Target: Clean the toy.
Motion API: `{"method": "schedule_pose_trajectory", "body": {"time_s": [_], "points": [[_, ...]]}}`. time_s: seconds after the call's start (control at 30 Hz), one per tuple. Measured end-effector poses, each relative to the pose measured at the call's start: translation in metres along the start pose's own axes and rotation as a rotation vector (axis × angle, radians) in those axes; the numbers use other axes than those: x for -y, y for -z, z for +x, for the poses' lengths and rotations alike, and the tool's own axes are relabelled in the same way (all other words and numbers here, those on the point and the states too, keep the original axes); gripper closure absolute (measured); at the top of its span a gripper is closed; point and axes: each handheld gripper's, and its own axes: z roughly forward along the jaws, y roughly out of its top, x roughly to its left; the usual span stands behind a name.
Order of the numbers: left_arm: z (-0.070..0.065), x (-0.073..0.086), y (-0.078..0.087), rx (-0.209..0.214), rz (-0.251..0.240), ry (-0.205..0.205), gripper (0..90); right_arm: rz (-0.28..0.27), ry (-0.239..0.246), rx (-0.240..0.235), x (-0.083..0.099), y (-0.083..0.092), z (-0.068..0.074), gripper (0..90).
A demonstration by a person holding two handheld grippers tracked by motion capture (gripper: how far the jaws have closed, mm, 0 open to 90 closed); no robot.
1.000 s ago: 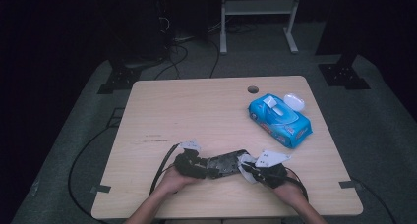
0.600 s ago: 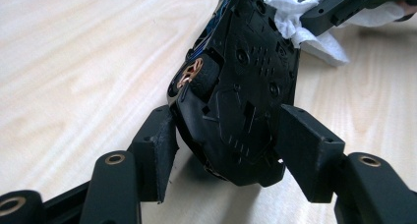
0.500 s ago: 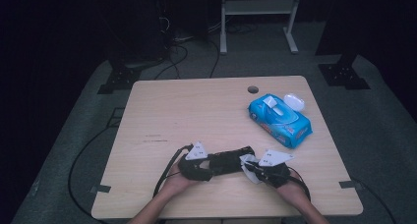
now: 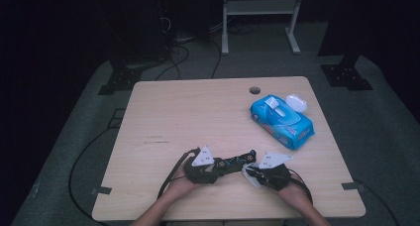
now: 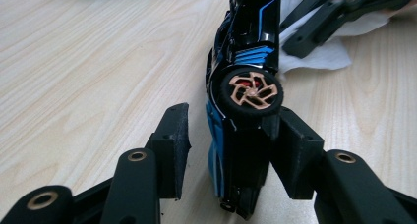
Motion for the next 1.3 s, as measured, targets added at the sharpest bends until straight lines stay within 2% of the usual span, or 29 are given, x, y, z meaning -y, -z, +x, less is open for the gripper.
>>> {"method": "schedule_pose_trajectory", "body": {"time_s": [0.03, 0.1, 0.17, 0.27, 0.4, 0.57, 0.63, 0.7, 0.77, 0.83, 0.9, 1.0, 1.03, 1.07, 1.13, 1.17, 1.3], "points": [[0.000, 0.000, 0.000, 0.000, 0.000, 0.000, 56.7, 0.000, 0.000, 0.000, 0.000, 0.000, 0.000, 85.2], [-0.002, 0.000, 0.000, 0.004, -0.008, -0.016, 63.2, -0.053, 0.000, -0.028, -0.008, 0.009, 0.005, 85.1], [-0.002, -0.001, 0.001, 0.005, -0.003, -0.038, 65.4, -0.095, -0.010, -0.042, -0.013, 0.015, 0.007, 85.1], [-0.003, 0.000, 0.001, 0.003, -0.007, -0.037, 65.7, -0.169, -0.015, -0.053, -0.029, 0.025, 0.012, 85.0], [-0.004, 0.000, 0.001, -0.003, -0.009, -0.053, 66.0, -0.201, -0.023, -0.062, -0.052, 0.016, 0.017, 84.7], [-0.004, 0.002, 0.002, -0.006, -0.019, -0.044, 66.2, -0.156, -0.025, -0.088, -0.071, -0.016, 0.028, 84.2], [-0.002, 0.003, 0.004, -0.006, -0.026, -0.034, 66.8, -0.125, -0.011, -0.067, -0.072, -0.027, 0.028, 84.3], [-0.001, 0.004, 0.007, -0.015, -0.028, -0.040, 69.2, -0.134, -0.032, -0.053, -0.070, -0.026, 0.023, 84.3], [0.000, 0.004, 0.007, -0.016, -0.033, -0.034, 70.2, -0.127, -0.025, -0.001, -0.068, -0.022, 0.018, 84.3], [0.000, 0.004, 0.006, -0.017, -0.036, -0.033, 70.2, -0.131, -0.062, 0.014, -0.064, -0.019, 0.012, 84.4], [-0.001, 0.003, 0.005, -0.013, -0.034, -0.029, 70.3, -0.133, -0.063, 0.024, -0.064, -0.019, 0.014, 84.3], [0.001, 0.004, 0.005, 0.003, -0.041, -0.009, 69.6, -0.143, -0.051, 0.021, -0.065, -0.023, 0.019, 84.6], [0.001, 0.004, 0.005, 0.003, -0.041, -0.009, 65.5, -0.144, -0.045, 0.017, -0.066, -0.024, 0.021, 84.7], [0.002, 0.002, 0.003, 0.010, -0.043, 0.023, 58.6, -0.147, -0.042, 0.005, -0.067, -0.025, 0.023, 84.7], [0.001, 0.001, 0.001, 0.012, -0.038, 0.013, 57.3, -0.152, -0.045, -0.029, -0.068, -0.028, 0.026, 84.7], [0.000, 0.001, 0.000, 0.006, -0.040, 0.008, 60.2, -0.154, -0.034, -0.040, -0.069, -0.030, 0.029, 84.7], [0.001, 0.002, 0.002, -0.001, -0.030, -0.009, 63.1, -0.141, 0.001, -0.041, -0.072, -0.030, 0.031, 84.7]]}}
